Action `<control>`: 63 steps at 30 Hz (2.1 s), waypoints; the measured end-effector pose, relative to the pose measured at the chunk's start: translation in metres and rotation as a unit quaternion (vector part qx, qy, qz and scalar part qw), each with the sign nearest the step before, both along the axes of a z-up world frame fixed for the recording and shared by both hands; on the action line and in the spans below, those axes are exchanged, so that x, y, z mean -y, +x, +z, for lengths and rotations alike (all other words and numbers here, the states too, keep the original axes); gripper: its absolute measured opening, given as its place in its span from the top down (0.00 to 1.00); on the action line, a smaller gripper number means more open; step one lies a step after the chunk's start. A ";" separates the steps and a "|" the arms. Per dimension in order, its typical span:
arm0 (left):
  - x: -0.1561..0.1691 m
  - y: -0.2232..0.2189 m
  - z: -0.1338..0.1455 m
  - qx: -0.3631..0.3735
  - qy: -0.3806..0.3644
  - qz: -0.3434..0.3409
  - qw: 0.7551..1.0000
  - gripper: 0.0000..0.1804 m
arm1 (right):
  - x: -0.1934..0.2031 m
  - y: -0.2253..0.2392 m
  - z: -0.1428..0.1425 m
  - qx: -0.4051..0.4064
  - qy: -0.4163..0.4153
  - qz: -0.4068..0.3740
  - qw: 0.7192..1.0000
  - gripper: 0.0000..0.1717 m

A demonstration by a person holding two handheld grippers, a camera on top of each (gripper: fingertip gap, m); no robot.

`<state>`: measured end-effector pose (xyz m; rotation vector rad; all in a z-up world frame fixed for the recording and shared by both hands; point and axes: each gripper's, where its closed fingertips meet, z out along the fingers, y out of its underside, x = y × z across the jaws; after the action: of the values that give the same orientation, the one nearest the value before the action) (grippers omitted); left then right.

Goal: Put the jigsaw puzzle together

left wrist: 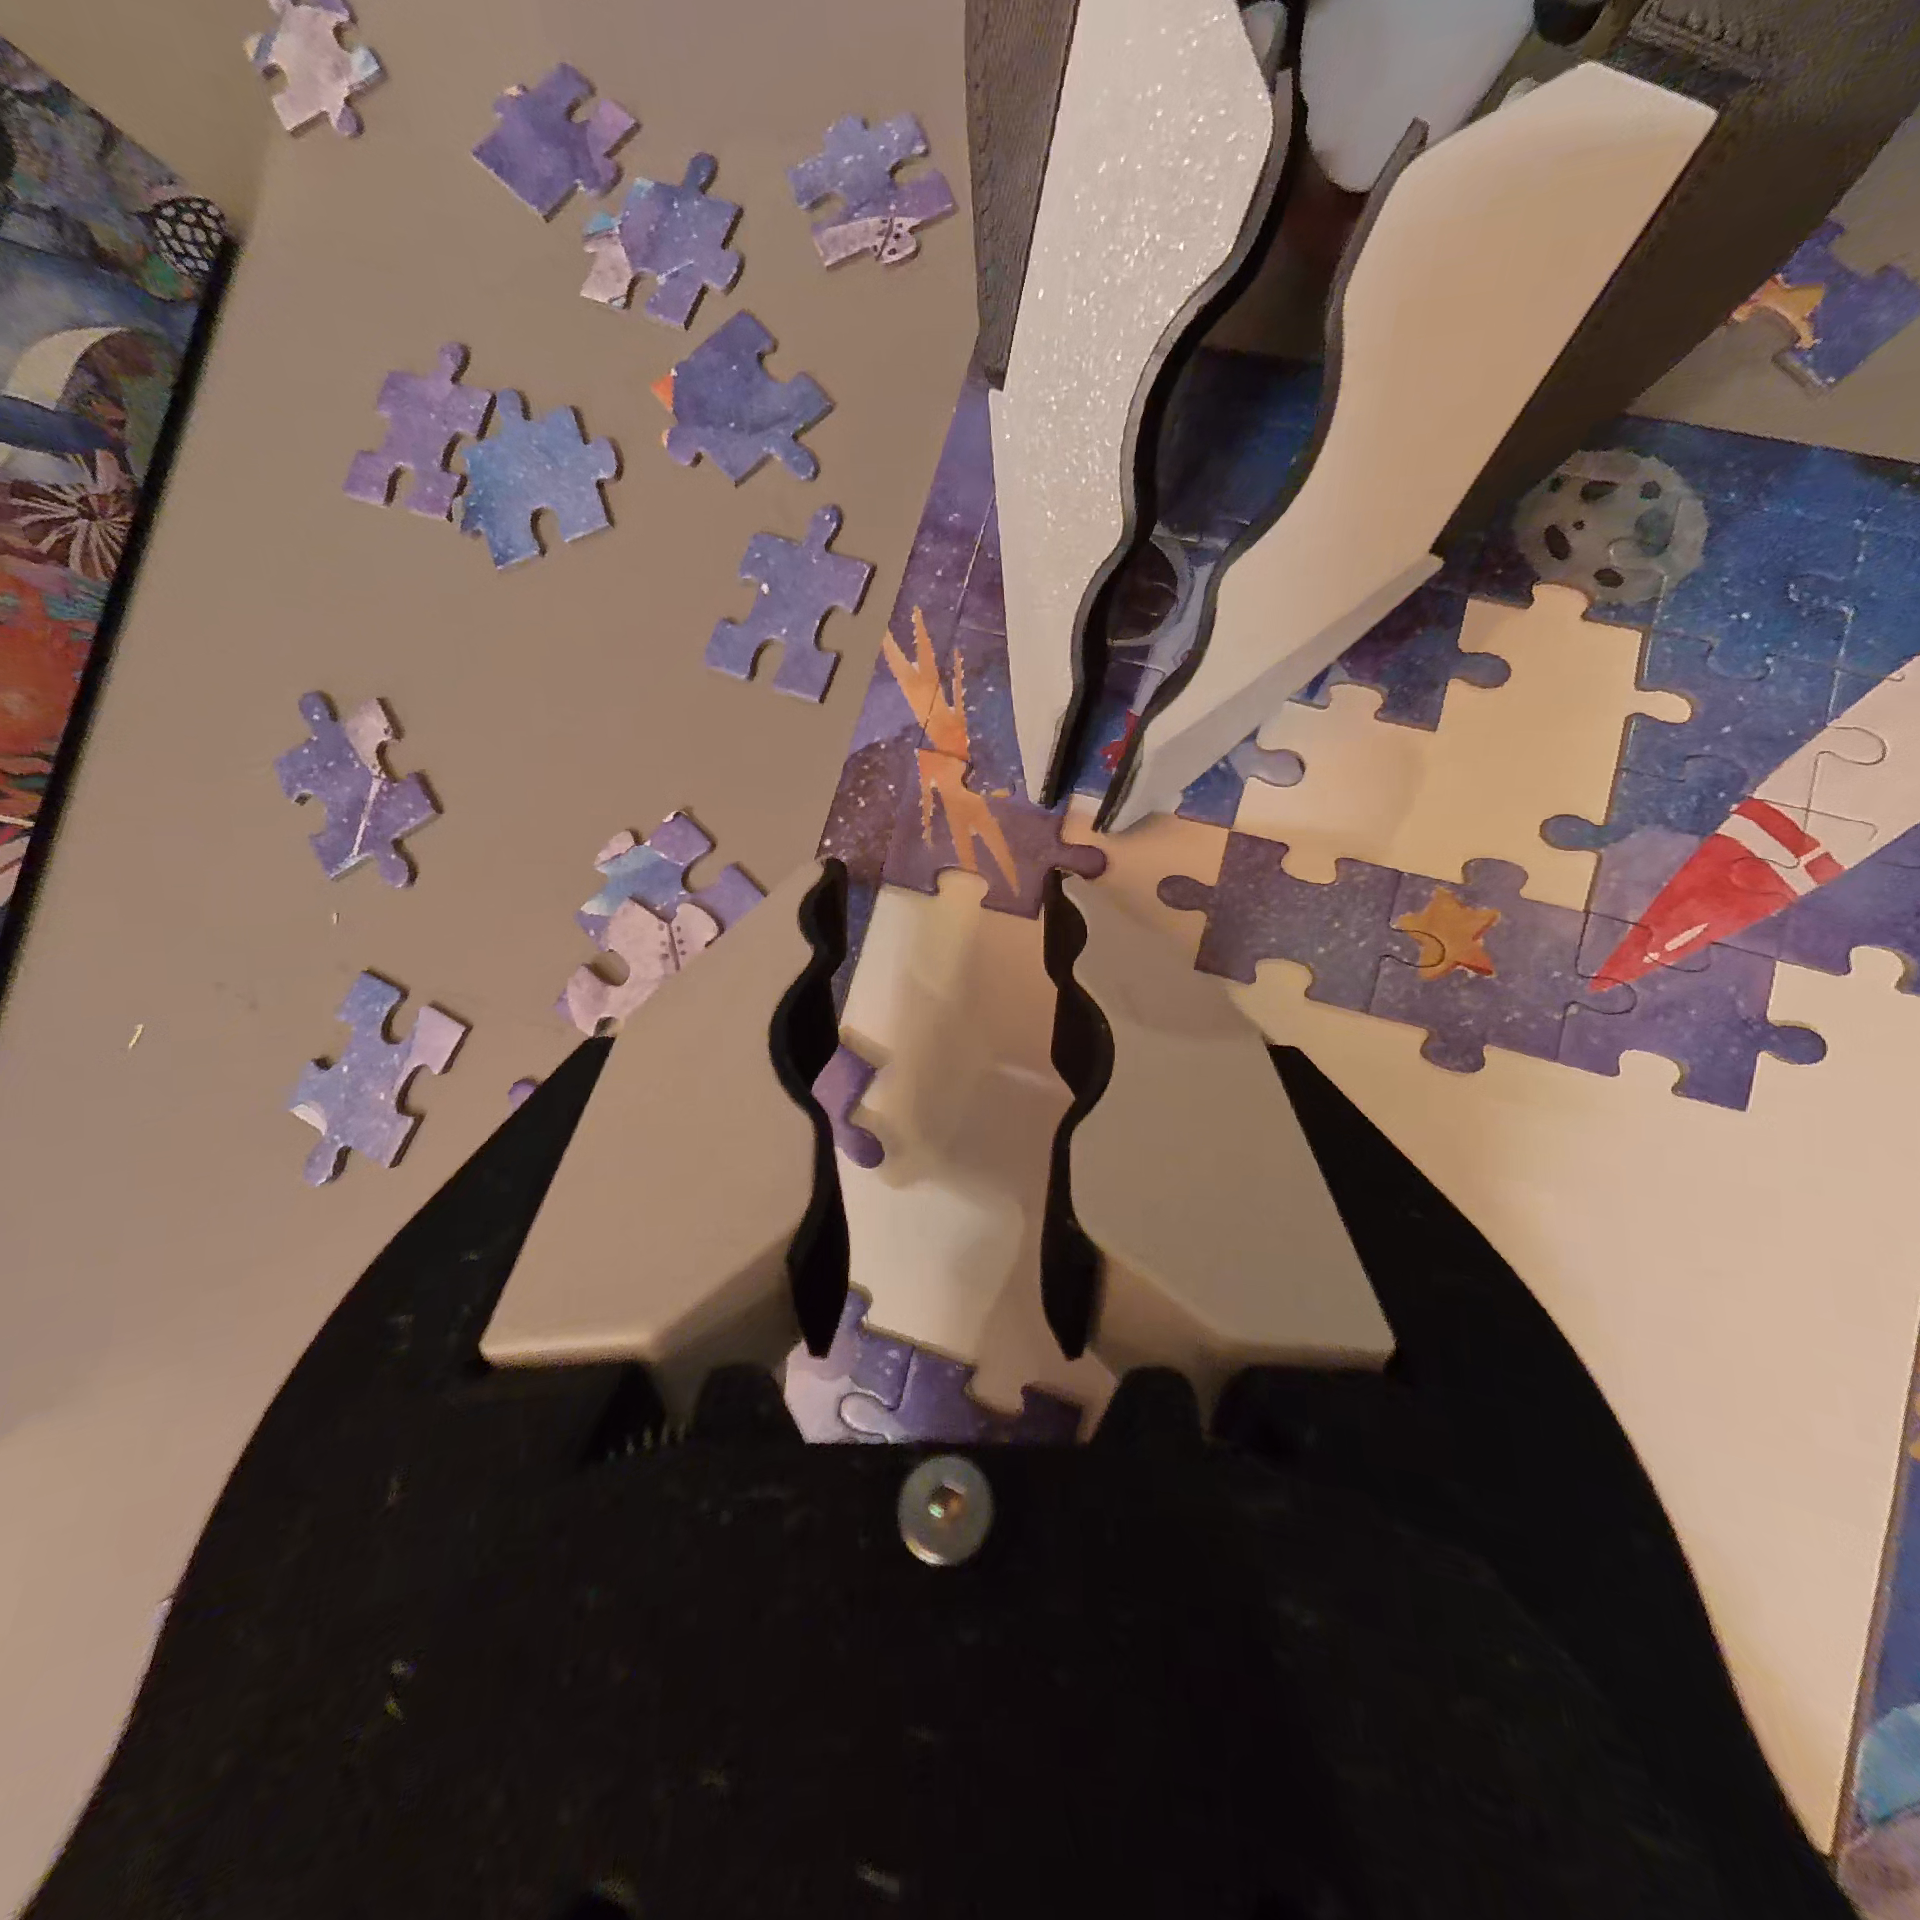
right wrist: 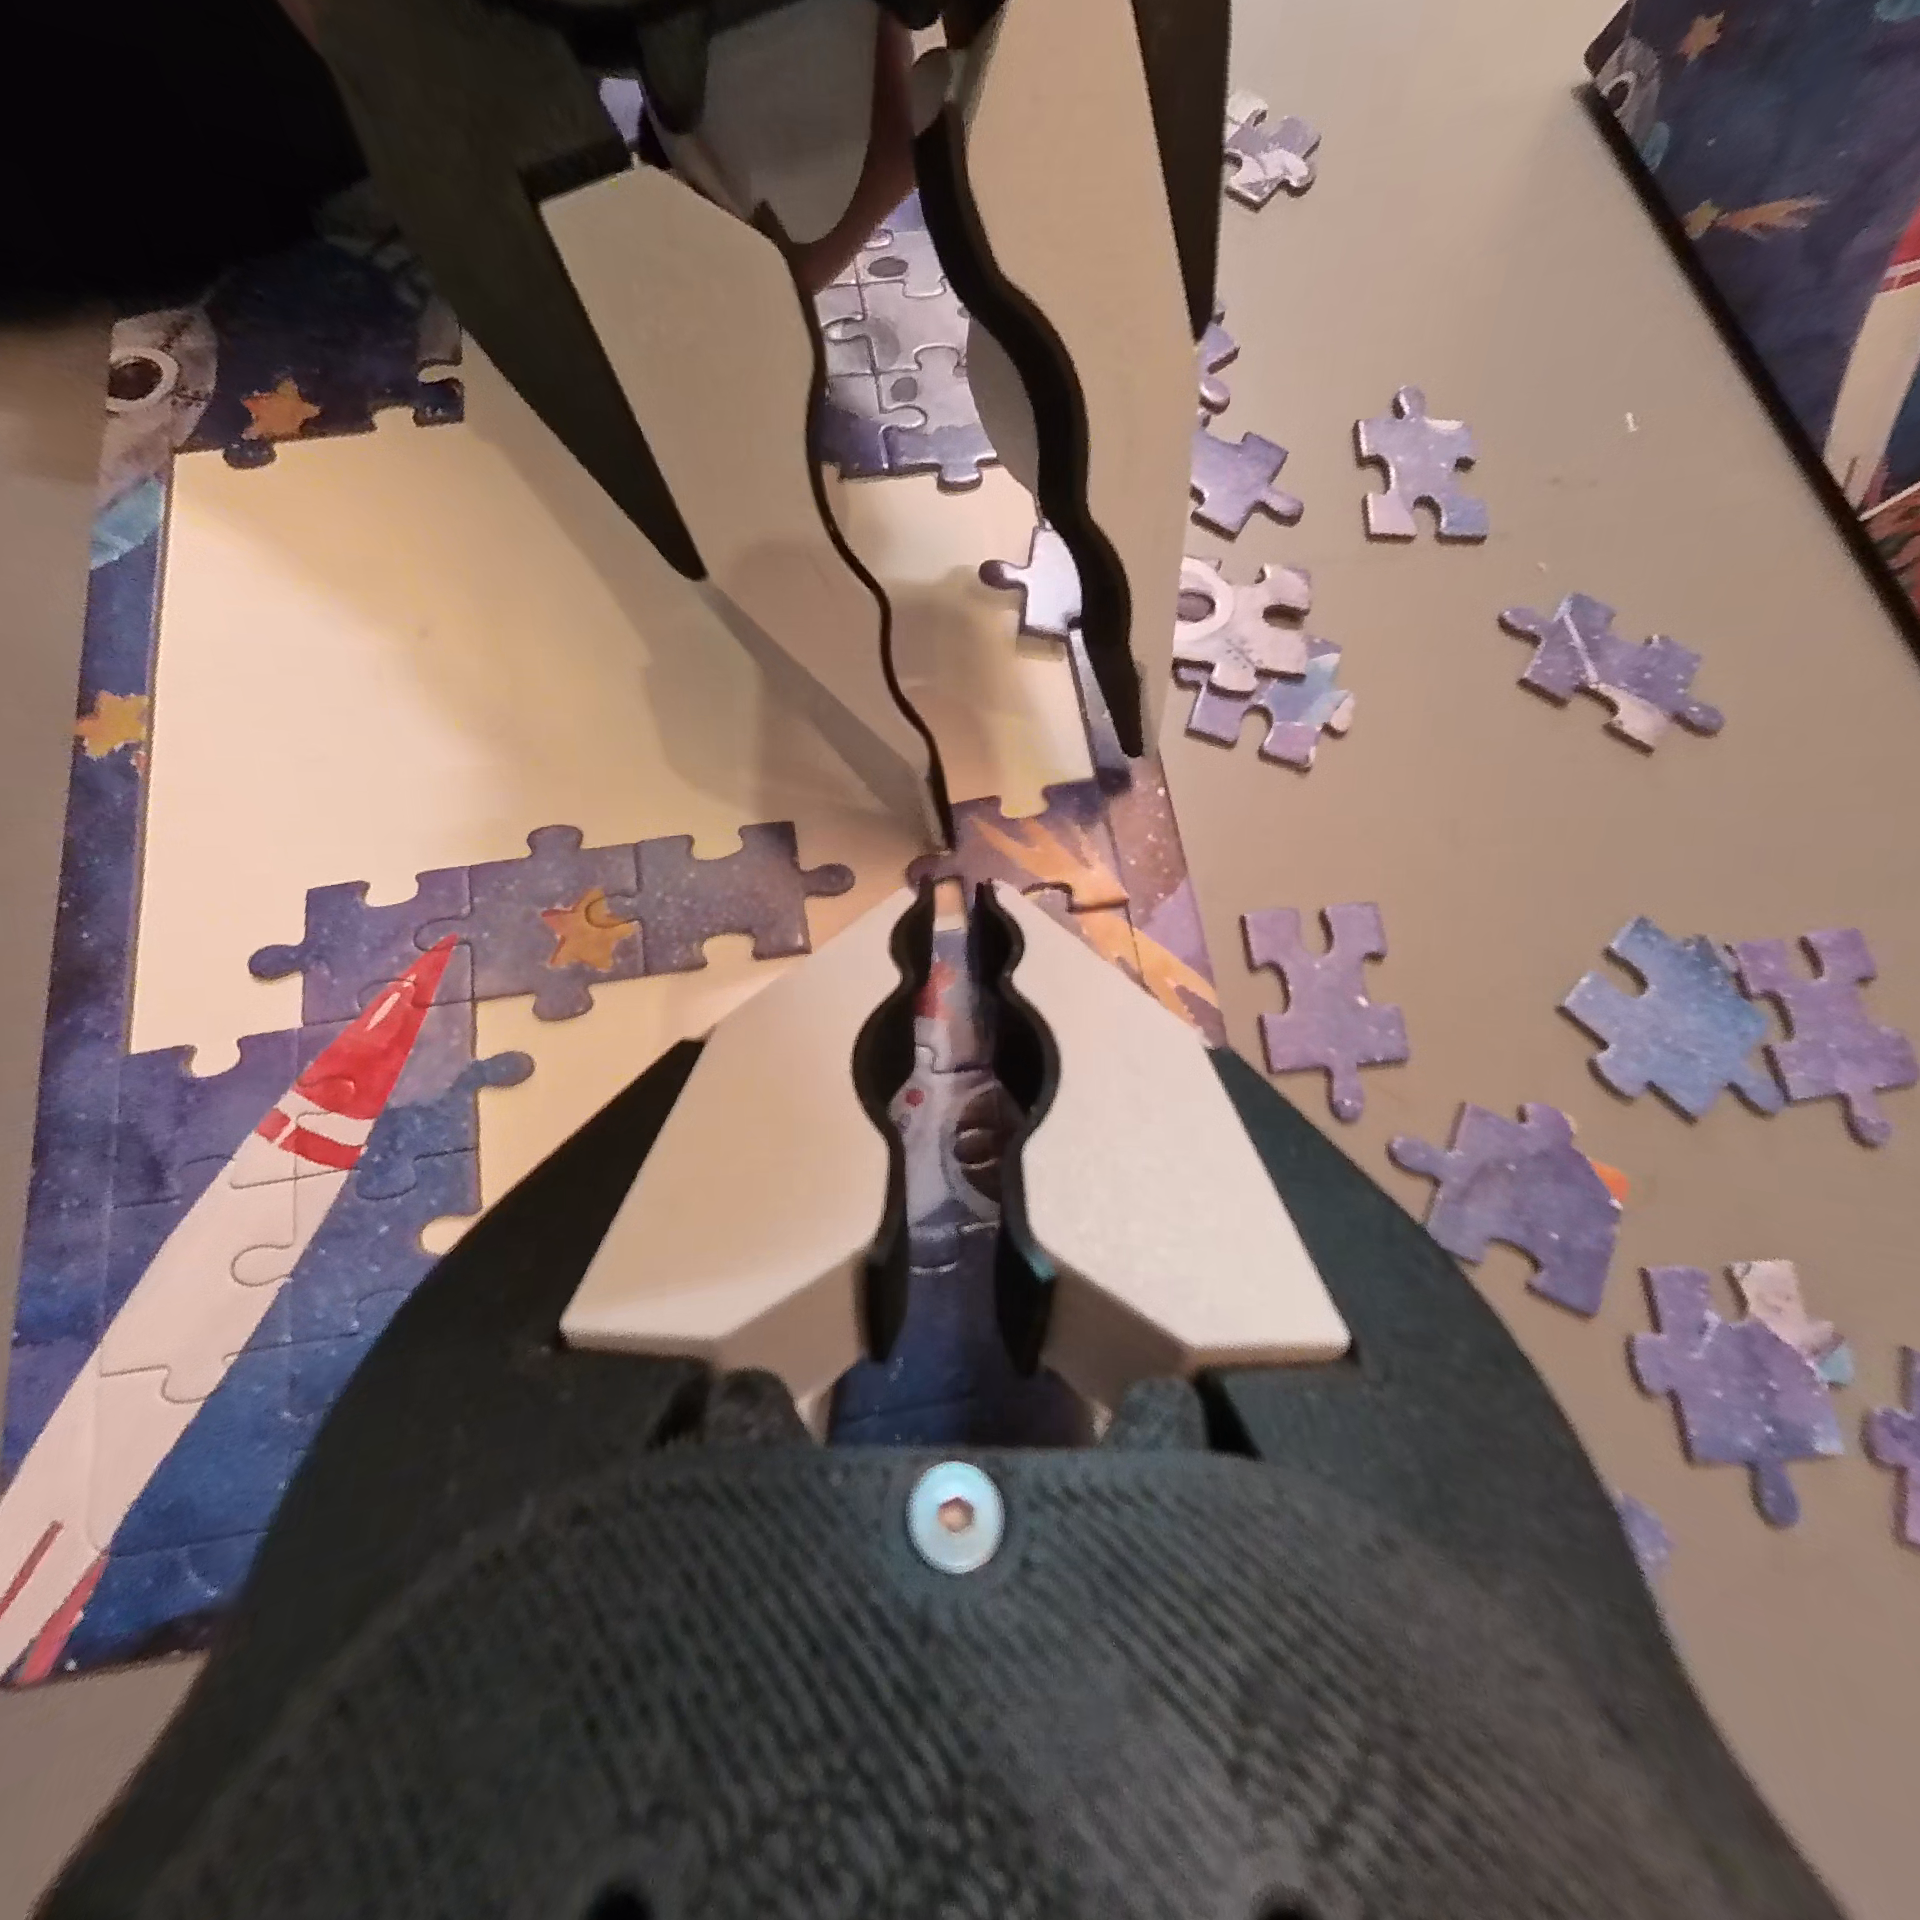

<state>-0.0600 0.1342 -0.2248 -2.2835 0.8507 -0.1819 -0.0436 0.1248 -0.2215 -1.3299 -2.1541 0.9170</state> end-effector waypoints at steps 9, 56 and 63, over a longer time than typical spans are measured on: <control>0.000 0.001 0.002 0.001 0.006 0.000 1.000 0.81 | -0.001 -0.003 0.005 -0.015 -0.001 -0.006 1.000 0.97; 0.005 0.003 -0.002 0.027 -0.026 0.000 0.999 0.82 | 0.003 0.004 0.001 0.014 -0.037 0.007 0.999 0.87; 0.006 0.001 -0.002 0.029 -0.031 0.003 0.999 0.79 | -0.005 -0.001 0.012 -0.020 -0.033 -0.008 0.999 0.87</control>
<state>-0.0585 0.1280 -0.2269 -2.3257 0.8184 -0.2744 -0.0444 0.1295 -0.2097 -1.3458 -2.0972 1.0088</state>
